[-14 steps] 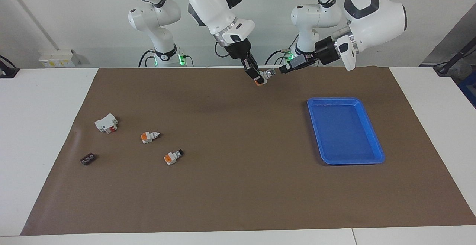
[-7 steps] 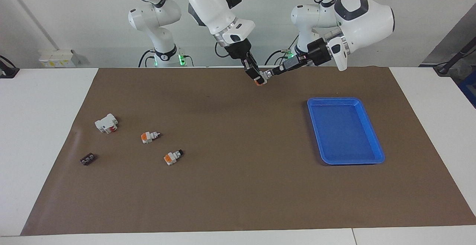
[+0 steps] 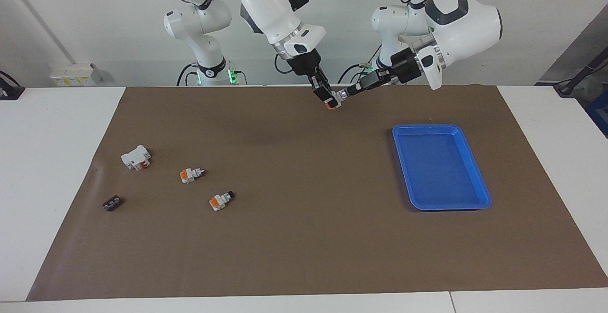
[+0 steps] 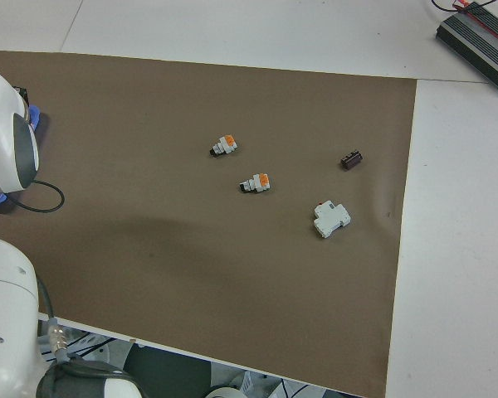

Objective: Turn and place switch with both arms
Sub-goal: 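Close the left gripper on the switch while the right gripper holds it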

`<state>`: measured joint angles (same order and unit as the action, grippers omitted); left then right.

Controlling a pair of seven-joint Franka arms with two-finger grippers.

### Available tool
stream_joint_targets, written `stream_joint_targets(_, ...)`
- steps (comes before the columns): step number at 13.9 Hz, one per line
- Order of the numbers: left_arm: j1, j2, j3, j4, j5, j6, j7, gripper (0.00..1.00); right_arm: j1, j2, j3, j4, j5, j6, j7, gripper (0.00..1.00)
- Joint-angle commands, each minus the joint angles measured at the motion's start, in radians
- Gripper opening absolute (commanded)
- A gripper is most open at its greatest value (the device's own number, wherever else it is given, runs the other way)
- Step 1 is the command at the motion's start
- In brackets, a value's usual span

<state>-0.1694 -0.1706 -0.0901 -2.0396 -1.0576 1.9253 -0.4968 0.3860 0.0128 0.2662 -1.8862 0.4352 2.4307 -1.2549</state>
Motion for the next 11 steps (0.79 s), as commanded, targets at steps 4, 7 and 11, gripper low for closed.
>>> stream_joint_targets(4,-0.044,-0.036,0.009,-0.054,-0.039,0.078,-0.008,0.1,-0.001,0.007,0.004,0.009,-0.02,0.013,0.035,0.0)
stream_joint_targets(7,-0.044,-0.036,0.009,-0.053,-0.039,0.078,-0.008,0.0,-0.001,0.009,0.004,0.009,-0.02,0.014,0.041,0.0)
stream_joint_targets(11,-0.051,-0.035,0.009,-0.051,-0.038,0.07,-0.017,0.0,-0.001,0.009,0.004,0.009,-0.02,0.037,0.043,0.0)
